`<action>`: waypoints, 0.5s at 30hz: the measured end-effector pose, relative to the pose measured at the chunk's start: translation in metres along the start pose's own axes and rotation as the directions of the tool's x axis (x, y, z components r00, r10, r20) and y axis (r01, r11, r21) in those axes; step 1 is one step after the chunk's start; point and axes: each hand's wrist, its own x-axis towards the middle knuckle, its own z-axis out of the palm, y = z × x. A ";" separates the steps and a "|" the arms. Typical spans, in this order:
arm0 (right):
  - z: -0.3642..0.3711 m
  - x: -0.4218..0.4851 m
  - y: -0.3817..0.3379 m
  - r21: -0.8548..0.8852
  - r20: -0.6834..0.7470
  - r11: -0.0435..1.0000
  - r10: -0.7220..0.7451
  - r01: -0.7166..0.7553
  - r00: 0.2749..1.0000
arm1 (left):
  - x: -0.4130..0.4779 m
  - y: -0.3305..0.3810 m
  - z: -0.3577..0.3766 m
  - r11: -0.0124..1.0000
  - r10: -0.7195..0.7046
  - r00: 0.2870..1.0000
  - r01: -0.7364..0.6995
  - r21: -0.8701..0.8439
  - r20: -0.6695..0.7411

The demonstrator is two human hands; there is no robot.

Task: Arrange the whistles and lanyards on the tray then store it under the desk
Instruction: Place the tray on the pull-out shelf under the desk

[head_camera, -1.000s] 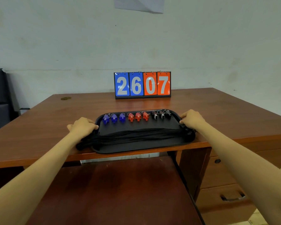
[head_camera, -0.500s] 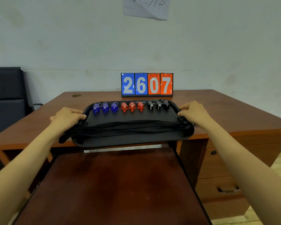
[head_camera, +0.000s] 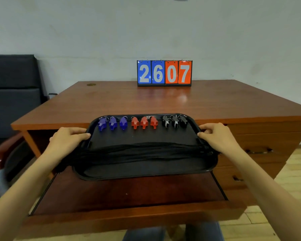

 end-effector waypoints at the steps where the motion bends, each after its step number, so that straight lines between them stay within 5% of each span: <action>1: 0.001 -0.005 0.002 -0.002 0.006 1.000 0.007 -0.007 1.000 | -0.007 -0.002 0.002 1.000 -0.003 1.000 0.003 -0.006 0.009; 15: 0.039 -0.027 0.026 -0.071 0.086 0.994 0.094 -0.088 0.992 | -0.018 -0.041 0.038 0.995 -0.099 0.987 0.097 0.016 0.126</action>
